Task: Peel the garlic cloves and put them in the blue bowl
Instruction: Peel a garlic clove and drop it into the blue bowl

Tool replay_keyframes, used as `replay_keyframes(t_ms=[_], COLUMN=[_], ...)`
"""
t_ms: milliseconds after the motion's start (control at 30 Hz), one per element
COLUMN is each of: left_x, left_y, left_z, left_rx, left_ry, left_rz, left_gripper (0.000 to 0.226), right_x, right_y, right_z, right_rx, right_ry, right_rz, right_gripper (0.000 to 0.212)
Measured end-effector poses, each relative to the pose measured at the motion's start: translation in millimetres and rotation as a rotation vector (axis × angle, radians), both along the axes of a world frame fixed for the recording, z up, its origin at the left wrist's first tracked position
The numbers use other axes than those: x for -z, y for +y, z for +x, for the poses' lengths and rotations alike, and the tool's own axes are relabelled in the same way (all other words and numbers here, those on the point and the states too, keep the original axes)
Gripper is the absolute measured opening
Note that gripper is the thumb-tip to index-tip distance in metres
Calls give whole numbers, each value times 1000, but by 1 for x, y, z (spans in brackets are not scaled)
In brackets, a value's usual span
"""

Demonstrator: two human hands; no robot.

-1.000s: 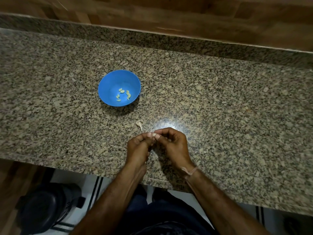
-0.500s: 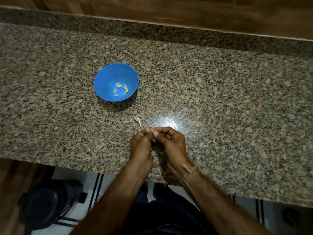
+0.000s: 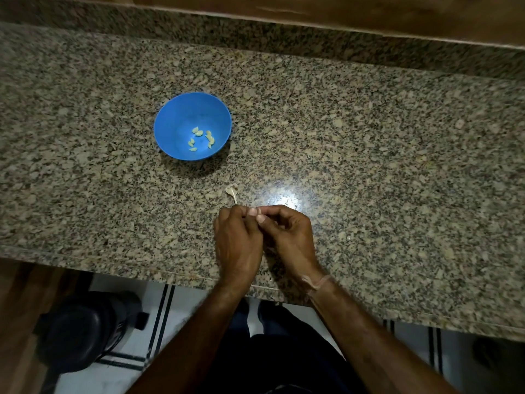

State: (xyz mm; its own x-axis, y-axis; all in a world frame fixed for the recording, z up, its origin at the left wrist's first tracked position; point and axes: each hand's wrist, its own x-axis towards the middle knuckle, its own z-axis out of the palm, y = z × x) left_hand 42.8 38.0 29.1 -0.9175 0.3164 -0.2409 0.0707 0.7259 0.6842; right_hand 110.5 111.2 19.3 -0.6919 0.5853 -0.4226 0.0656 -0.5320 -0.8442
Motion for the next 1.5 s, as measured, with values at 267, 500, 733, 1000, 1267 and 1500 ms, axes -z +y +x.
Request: replay_keyframes(t_ms=[267,500,733,1000,1267,1500], left_x=[3,-2,-2,0,6,5], left_y=[-6,-10,-16,-8,-6,-10], left_z=[-7,-12,-24,-20,-19,-18], left_rx=[-69,-20,122,50,103,31], left_ry=[-54,-112,-84,-240,-196,-127], left_rz=[109,277,257,374,245,313], left_gripper=[9,6,8,15,18,10], right_x=[7,8,8,9,7,1], right_y=[12,19,30,20,27,28], right_z=[0,6,3,0,-1,-1], right_rx=[27,-73,-159,-97,-128,-43], right_ry=[-83,-113,-151,-85,-64,-68], right_rz=[-144,75,397,172,215,-41], right_gripper=[15,17,6,7,6,5])
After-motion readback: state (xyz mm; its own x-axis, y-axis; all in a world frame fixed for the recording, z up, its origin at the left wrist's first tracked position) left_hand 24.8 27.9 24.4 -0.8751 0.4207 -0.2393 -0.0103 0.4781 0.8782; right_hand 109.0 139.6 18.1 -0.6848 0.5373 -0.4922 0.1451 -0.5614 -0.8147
